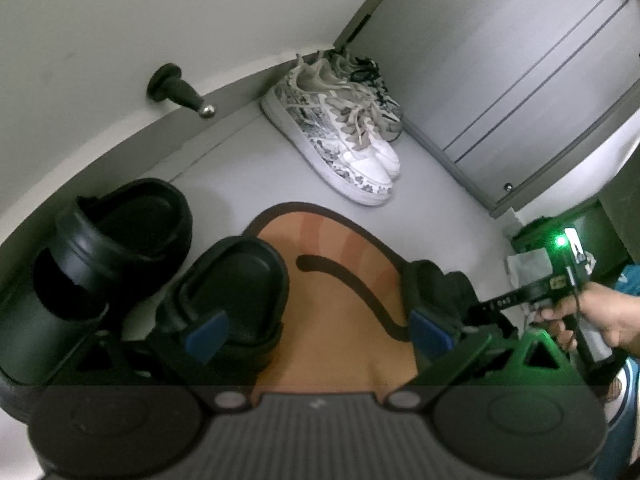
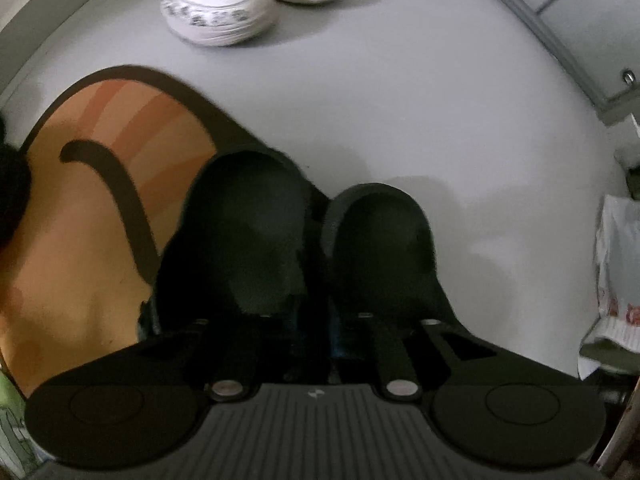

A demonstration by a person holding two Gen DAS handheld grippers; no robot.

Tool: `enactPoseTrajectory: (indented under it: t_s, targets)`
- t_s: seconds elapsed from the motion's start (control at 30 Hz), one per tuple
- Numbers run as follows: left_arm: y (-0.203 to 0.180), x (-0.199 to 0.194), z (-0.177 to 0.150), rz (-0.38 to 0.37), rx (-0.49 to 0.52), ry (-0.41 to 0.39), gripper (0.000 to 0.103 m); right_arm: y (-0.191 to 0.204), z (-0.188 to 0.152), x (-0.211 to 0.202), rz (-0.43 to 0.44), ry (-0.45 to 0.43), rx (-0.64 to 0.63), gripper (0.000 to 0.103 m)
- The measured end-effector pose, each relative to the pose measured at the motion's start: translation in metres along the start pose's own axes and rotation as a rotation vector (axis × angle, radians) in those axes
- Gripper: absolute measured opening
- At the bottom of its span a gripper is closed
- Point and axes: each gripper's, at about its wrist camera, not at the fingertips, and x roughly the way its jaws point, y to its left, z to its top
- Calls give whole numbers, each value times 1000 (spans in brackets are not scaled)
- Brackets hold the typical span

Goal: Organize scattered shoes
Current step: 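Lift the black clogs with the right tool and carry them toward the wall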

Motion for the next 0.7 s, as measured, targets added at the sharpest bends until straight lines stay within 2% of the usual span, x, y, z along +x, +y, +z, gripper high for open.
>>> enactPoseTrajectory:
  t_s: [0.07,0.13,0.23,0.27,0.3,0.4,0.5,0.7]
  targets:
    - [0,2,0,-4,-1,8,98,-4,0,2,-1,10,24,47]
    - [-1,3,0,-7,1,15,98,-13,-2,10,33,48,90,47]
    - [-1,4,-1,-10,9,19,98,-11,-7,27,67,115,95,45]
    - [-1,4,-1,-9,11,19,98,-11,-8,28,91,114,107,32]
    - [-2,4,-1,-9,12,19,98,-11,-8,28,97,115,108,30]
    - [-1,5,-1,-6,7,19,98,-8,-8,26,97,115,77,28]
    - [-1,7,-1,-3,4,21,98,-19,-13,23,141,99,131,24]
    - [-2,5,0,-4,7,3,98,-6,-12,-2,183,2,76,23]
